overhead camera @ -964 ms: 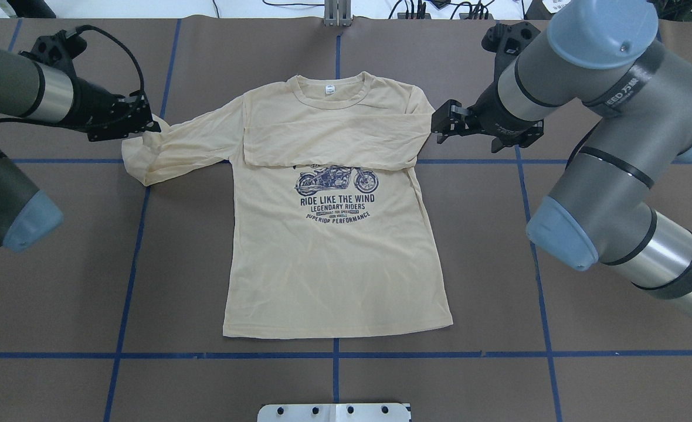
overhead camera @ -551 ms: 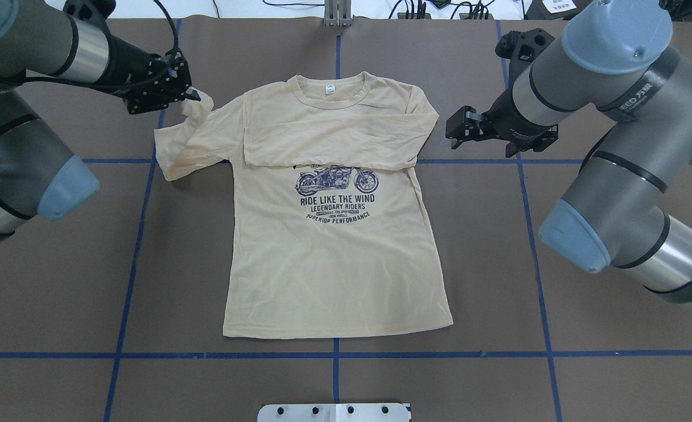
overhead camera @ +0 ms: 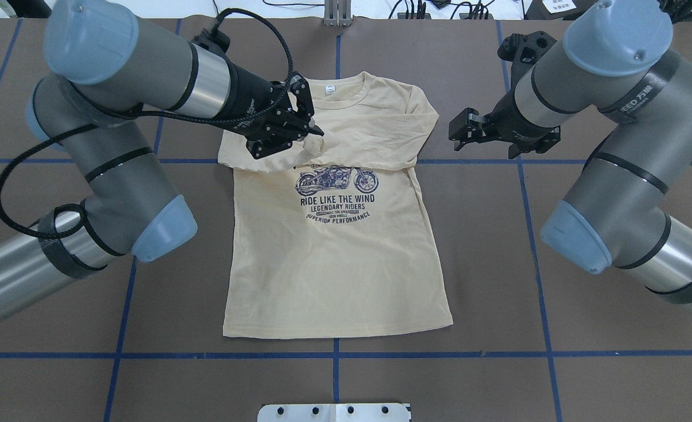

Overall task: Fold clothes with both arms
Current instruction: 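Grasp the other sleeve cuff with the left gripper and lift it toward the collar, then lay the sleeve diagonally across the shirt and release with the left gripper, then move both grippers down to the shirt hem nearest the robot, then position both grippers at the hem corners to grasp the bottom edge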

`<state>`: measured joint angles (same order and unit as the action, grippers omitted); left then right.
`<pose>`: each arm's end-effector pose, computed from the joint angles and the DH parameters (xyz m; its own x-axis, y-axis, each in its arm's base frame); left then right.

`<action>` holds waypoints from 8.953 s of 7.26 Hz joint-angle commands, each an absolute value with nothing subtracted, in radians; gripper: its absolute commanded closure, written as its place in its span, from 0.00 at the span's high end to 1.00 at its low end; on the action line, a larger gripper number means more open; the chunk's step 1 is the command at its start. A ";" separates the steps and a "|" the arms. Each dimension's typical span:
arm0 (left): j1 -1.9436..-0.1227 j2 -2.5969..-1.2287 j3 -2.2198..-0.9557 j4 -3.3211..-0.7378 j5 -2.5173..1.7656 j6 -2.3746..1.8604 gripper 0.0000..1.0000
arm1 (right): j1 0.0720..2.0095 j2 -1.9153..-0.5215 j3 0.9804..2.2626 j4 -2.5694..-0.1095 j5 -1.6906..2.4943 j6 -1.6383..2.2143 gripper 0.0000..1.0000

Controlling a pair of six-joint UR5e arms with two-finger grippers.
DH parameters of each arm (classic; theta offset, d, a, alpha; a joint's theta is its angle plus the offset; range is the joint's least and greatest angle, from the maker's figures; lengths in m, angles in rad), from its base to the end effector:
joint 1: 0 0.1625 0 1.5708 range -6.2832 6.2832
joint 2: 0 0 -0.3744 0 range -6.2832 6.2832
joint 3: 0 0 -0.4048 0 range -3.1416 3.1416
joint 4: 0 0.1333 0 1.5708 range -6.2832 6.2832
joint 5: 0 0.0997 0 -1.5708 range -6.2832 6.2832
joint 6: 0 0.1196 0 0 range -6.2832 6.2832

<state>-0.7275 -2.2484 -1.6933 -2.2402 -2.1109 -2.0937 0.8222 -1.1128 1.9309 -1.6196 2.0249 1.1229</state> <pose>0.4219 -0.4718 0.0750 -0.0286 -0.5480 -0.8360 0.2008 0.8161 -0.5419 -0.3414 -0.4863 0.2107 0.6359 0.1127 0.7635 -0.1945 0.9808 0.0172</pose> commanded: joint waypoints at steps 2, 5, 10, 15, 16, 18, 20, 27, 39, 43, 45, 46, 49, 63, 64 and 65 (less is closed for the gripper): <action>-0.683 -2.278 -1.627 -2.347 -2.060 -2.161 0.00 | 0.821 -1.117 1.930 -1.617 2.025 1.123 1.00; -0.683 -2.327 -1.577 -2.350 -1.978 -2.203 0.00 | 0.821 -1.120 1.930 -1.615 2.025 1.123 1.00; -0.652 -2.418 -1.298 -2.618 -1.787 -2.456 0.00 | 0.819 -1.120 1.930 -1.611 2.025 1.123 1.00; -0.509 -2.425 -1.235 -2.623 -1.677 -2.441 0.00 | 0.819 -1.121 1.928 -1.612 2.025 1.123 1.00; -0.508 -2.424 -1.226 -2.623 -1.677 -2.441 0.01 | 0.819 -1.121 1.928 -1.612 2.025 1.123 1.00; -0.506 -2.425 -1.232 -2.626 -1.677 -2.352 1.00 | 0.818 -1.126 1.922 -1.611 2.025 1.123 1.00; -0.514 -2.390 -1.303 -2.631 -1.689 -2.274 1.00 | 0.818 -1.126 1.922 -1.609 2.036 1.124 1.00; -0.519 -1.924 -1.910 -2.302 -1.753 -1.899 1.00 | 0.629 -1.198 2.025 -1.553 2.007 1.279 1.00; -0.451 -1.848 -1.901 -2.459 -1.683 -1.875 1.00 | 0.324 -1.356 1.942 -1.282 1.842 1.460 0.99; -0.446 -1.870 -1.896 -2.456 -1.681 -1.875 1.00 | 0.321 -1.353 1.925 -1.284 1.839 1.460 0.96; -0.446 -1.867 -1.896 -2.456 -1.681 -1.875 1.00 | 0.321 -1.353 1.919 -1.284 1.841 1.460 0.86; -0.446 -1.868 -1.896 -2.456 -1.681 -1.875 1.00 | 0.322 -1.353 1.919 -1.284 1.841 1.460 0.70; -0.446 -1.867 -1.894 -2.456 -1.681 -1.875 1.00 | 0.324 -1.353 1.924 -1.285 1.845 1.460 0.00; -0.209 -1.807 -1.944 -1.957 -1.563 -1.783 0.92 | 0.348 -1.356 1.960 -1.278 1.845 1.459 0.00; -0.209 -1.807 -1.942 -1.956 -1.563 -1.781 0.91 | 0.348 -1.356 1.960 -1.278 1.845 1.459 0.00; -0.207 -1.807 -1.942 -1.935 -1.563 -1.775 0.90 | 0.348 -1.356 1.960 -1.276 1.845 1.459 0.00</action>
<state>-0.2073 -1.8071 -1.9428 -1.9510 -1.5632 -1.7825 0.3473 -1.3558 1.9603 -1.2775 1.8452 1.4588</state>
